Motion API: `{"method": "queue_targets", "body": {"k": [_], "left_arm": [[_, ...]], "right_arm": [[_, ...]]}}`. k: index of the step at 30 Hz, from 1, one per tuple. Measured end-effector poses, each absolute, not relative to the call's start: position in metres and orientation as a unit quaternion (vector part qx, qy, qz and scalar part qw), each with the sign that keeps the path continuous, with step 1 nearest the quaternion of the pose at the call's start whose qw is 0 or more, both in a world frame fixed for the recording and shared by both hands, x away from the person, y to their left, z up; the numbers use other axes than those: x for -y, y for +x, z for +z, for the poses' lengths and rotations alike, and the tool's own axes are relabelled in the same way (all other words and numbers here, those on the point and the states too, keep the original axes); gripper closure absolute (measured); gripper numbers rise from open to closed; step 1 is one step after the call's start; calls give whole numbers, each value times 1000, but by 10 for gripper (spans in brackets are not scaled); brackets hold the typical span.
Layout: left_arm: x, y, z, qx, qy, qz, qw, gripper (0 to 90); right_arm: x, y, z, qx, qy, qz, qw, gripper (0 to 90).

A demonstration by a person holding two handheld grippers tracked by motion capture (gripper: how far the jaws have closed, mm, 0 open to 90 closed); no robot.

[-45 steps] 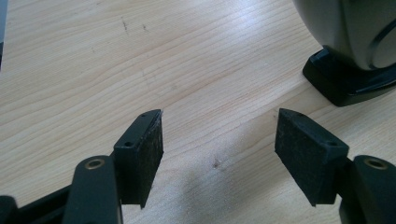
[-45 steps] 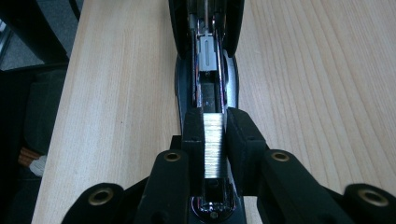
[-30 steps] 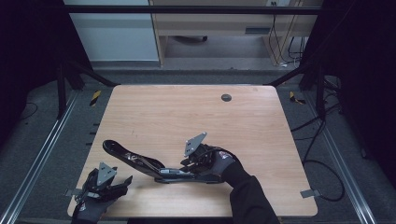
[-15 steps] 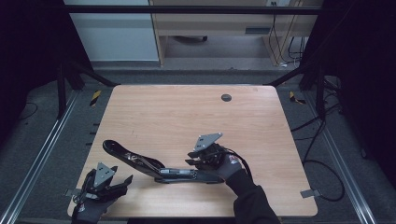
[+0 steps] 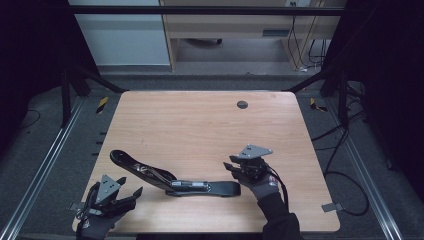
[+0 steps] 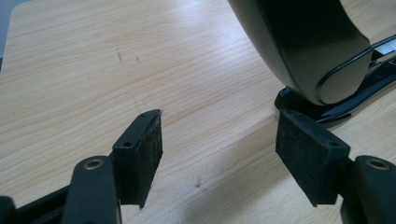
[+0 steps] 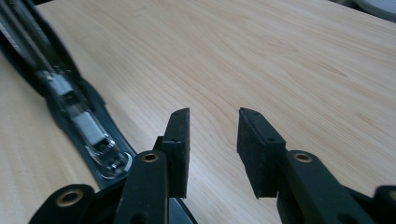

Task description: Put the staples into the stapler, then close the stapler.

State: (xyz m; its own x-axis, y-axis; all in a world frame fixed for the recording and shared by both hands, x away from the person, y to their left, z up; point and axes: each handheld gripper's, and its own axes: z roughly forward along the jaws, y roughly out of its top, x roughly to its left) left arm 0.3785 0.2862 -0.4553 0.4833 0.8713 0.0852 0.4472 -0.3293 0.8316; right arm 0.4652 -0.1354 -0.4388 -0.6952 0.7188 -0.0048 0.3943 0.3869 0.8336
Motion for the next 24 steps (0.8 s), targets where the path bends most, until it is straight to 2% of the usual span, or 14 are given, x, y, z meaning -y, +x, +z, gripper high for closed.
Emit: {"method": "queue_targets", "body": {"k": [10, 24], "left_arm": [[-287, 375, -448, -430, 756, 268, 414, 302], [-284, 368, -437, -415, 752, 271, 435, 293]], "right_arm": [[172, 447, -452, -776, 402, 438, 211, 622], [183, 419, -463, -773, 412, 433, 215, 622]]}}
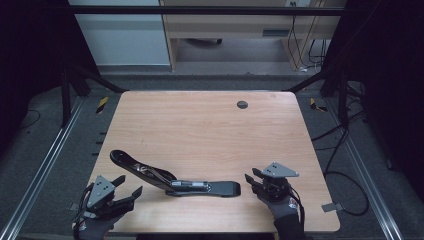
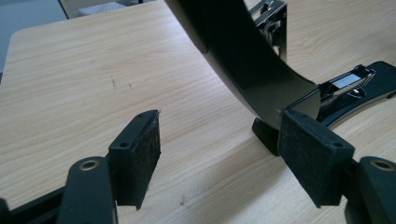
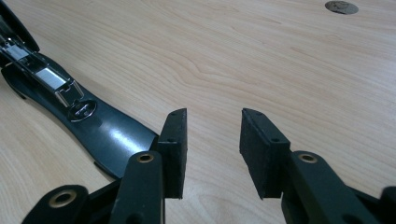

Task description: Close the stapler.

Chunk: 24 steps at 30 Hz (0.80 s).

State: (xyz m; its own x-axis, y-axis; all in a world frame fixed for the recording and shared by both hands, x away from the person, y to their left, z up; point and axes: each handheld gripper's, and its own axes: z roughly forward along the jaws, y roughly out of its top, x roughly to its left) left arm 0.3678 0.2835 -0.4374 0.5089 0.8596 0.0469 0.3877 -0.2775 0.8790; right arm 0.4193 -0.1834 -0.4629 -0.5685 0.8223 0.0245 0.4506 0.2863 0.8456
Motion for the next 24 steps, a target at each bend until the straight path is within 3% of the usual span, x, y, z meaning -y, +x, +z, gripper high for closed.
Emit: {"method": "queue_targets", "body": {"k": [24], "left_arm": [[-275, 370, -412, -407, 736, 281, 462, 283]], "right_arm": [[169, 406, -476, -796, 397, 421, 176, 729]]}}
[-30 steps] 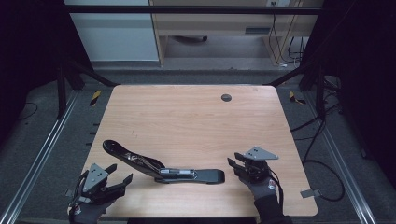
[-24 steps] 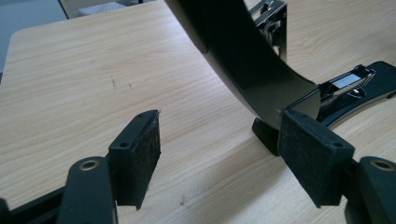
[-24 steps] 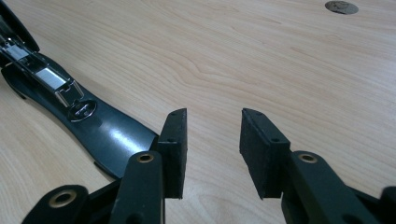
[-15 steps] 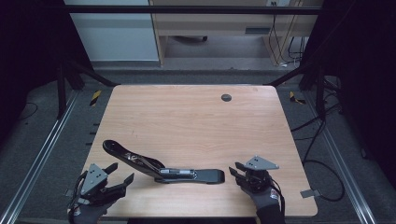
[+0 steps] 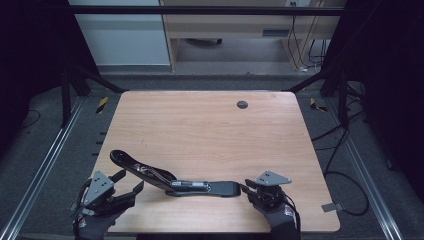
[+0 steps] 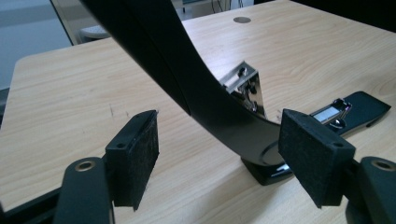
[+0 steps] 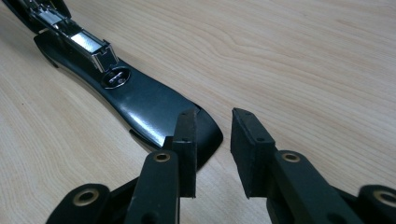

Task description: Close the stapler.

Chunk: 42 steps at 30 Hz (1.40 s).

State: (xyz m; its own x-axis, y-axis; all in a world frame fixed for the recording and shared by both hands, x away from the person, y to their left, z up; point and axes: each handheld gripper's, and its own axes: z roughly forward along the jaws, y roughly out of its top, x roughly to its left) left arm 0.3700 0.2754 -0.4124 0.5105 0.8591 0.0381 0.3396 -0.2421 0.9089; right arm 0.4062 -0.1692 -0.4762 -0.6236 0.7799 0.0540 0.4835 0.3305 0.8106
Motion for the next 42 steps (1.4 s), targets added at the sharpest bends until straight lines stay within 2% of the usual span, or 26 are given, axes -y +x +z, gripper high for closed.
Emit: {"method": "queue_targets", "body": {"k": [15, 39, 42], "left_arm": [[-275, 385, -397, -408, 722, 294, 476, 313], [-282, 392, -390, -416, 709, 297, 485, 435], [-282, 392, -389, -418, 707, 297, 487, 472]], "right_arm": [[166, 407, -480, -800, 394, 424, 157, 876], [150, 411, -487, -819, 379, 405, 144, 900], [149, 411, -489, -819, 381, 405, 141, 900]]}}
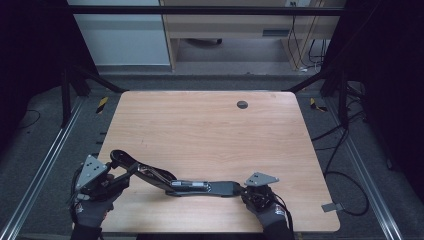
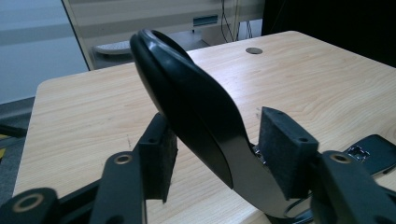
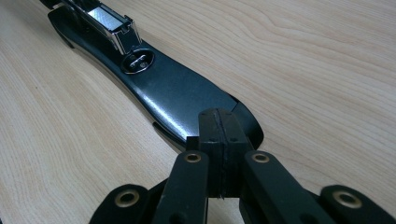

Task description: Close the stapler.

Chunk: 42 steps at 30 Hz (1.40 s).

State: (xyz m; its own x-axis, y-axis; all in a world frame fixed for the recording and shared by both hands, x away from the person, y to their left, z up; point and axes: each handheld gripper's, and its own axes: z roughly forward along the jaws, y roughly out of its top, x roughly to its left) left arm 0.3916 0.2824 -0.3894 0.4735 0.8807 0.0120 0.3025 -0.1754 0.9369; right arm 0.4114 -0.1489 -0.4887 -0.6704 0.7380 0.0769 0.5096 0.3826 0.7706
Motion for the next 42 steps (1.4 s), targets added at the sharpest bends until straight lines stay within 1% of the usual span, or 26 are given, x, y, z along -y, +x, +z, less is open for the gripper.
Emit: {"method": "queue_targets", "body": {"k": [3, 20, 42], "left_arm": [[-283, 392, -389, -422, 703, 295, 490, 502], [-281, 393, -385, -425, 703, 285, 493, 529], [-255, 391, -371, -407, 708, 293, 497, 566]], "right_arm": [[148, 412, -490, -821, 378, 404, 141, 900], [140, 416, -494, -823, 376, 405, 134, 900], [138, 417, -495, -820, 378, 409, 134, 900]]}}
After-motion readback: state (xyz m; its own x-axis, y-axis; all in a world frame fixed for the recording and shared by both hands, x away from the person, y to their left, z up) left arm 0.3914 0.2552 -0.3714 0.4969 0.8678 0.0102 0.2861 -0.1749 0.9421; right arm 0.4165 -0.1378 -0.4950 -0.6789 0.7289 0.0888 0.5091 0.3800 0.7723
